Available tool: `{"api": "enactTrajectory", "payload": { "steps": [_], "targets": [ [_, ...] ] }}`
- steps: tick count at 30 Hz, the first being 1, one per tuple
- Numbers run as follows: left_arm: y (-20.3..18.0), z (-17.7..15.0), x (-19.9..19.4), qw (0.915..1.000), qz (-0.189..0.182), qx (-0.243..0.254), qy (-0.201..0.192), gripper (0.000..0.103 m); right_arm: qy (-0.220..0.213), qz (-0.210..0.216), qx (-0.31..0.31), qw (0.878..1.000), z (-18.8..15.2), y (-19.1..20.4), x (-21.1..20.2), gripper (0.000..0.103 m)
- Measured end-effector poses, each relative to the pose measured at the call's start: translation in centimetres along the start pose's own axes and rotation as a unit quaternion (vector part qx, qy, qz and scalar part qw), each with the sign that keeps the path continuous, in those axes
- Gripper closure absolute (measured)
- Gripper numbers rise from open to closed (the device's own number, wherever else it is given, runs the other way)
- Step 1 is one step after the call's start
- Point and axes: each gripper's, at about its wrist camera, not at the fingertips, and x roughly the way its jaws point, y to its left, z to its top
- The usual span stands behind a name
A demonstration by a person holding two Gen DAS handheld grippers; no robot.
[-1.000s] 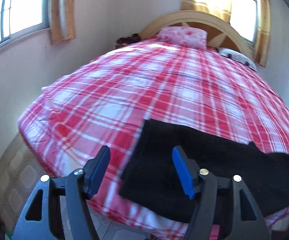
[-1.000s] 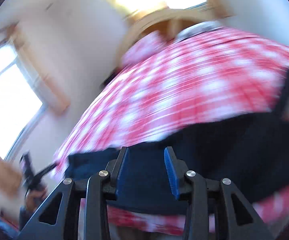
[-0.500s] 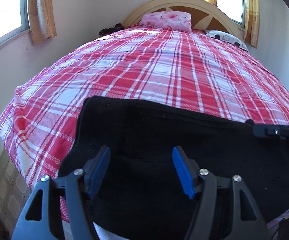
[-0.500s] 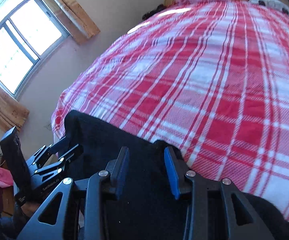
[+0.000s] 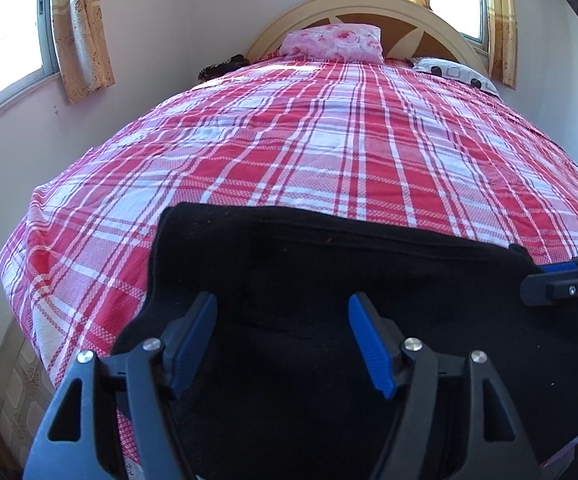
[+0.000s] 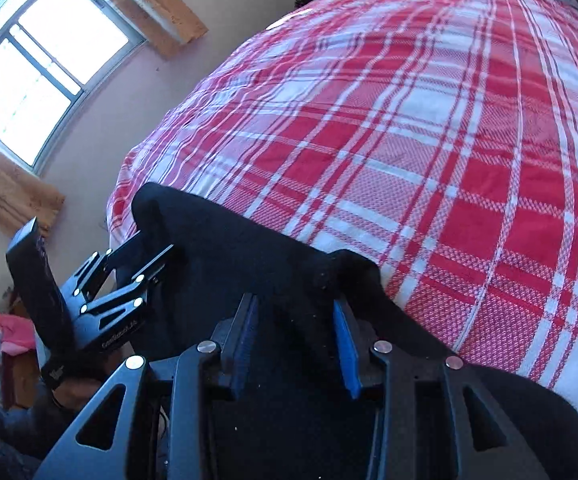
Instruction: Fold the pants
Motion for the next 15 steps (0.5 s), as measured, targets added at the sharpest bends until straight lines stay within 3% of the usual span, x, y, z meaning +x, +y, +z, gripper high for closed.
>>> {"api": "enactTrajectory", "payload": {
  "steps": [3, 7, 10, 12, 14, 15],
  "targets": [
    [0.0, 0.0, 0.0, 1.0000, 0.001, 0.000, 0.000, 0.032, 0.012, 0.030, 0.004, 0.999, 0.6, 0.1, 0.3, 0.052],
    [0.3, -0.1, 0.0, 1.0000, 0.004, 0.002, 0.000, 0.031, -0.008, 0.098, 0.059, 0.993, 2.3, -1.4, 1.3, 0.051],
    [0.2, -0.1, 0.1, 1.0000, 0.001, 0.008, 0.001, 0.030, -0.053, 0.122, 0.134, 0.982, 3.0, -4.2, 1.6, 0.051],
    [-0.1, -0.1, 0.2, 0.9999, 0.004, 0.012, 0.002, 0.030, -0.076, 0.161, 0.204, 0.963, 2.6, -6.9, 2.1, 0.054],
    [-0.1, 0.1, 0.2, 0.9999, 0.004, 0.015, 0.004, 0.030, -0.088, 0.187, 0.230, 0.951, 2.1, -8.0, 2.2, 0.056],
    [-0.2, 0.2, 0.2, 0.9999, 0.003, 0.015, 0.005, 0.030, -0.084, 0.186, 0.219, 0.954, 2.1, -7.8, 2.1, 0.056]
  ]
}}
